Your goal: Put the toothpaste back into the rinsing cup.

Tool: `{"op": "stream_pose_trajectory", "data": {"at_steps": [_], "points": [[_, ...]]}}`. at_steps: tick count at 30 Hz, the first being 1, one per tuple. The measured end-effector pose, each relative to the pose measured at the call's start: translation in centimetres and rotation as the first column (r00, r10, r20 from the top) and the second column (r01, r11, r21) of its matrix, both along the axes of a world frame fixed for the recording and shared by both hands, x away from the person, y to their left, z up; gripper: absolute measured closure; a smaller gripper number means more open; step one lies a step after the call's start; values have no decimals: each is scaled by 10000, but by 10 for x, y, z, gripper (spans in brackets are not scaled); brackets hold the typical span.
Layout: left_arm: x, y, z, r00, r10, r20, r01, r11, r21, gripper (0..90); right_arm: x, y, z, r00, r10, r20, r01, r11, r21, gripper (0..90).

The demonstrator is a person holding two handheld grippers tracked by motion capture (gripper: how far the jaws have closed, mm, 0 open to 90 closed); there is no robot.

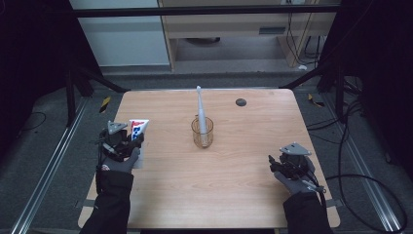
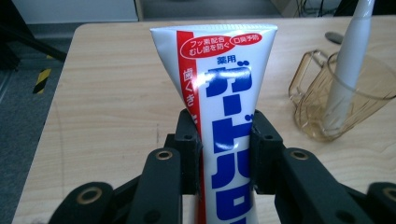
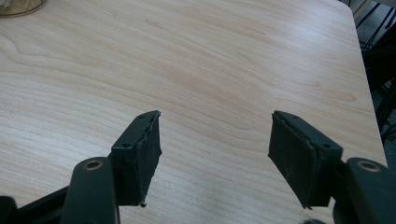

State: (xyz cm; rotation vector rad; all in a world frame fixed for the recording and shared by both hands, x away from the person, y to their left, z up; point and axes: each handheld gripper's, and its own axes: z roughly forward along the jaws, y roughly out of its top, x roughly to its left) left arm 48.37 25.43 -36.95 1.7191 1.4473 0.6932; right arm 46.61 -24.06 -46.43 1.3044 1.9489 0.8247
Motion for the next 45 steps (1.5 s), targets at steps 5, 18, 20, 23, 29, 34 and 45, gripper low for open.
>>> {"op": "stream_pose_trajectory", "data": {"at_steps": [5, 18, 20, 23, 29, 34, 45], "points": [[6, -11, 10, 9978, 185, 638, -164, 9993, -338, 693, 0, -1, 0, 9999, -48, 109, 48, 10000, 24, 335], [26, -44, 24, 9879, 155, 1542, -55, 9979, -653, 693, -1, -2, 0, 9998, -91, 200, 90, 9999, 71, 328], [28, -46, 25, 9876, 129, 1563, -20, 9976, -698, 694, -1, -2, 0, 9998, -90, 200, 89, 10000, 43, 328], [32, -55, 28, 9840, 82, 1780, 78, 9960, -893, 694, -1, -2, 0, 9998, -96, 198, 94, 9999, 66, 329], [36, -66, 34, 9758, 124, 2183, 100, 9948, -1011, 695, -1, -3, 0, 9997, -101, 232, 100, 9999, 75, 328], [39, -78, 37, 9665, 191, 2560, 77, 9946, -1033, 695, -2, -3, -1, 9997, -97, 222, 96, 9999, 56, 328], [50, -108, 33, 9523, 232, 3041, 83, 9948, -1018, 697, -2, -4, -1, 9994, -117, 325, 115, 9999, 51, 328]]}}
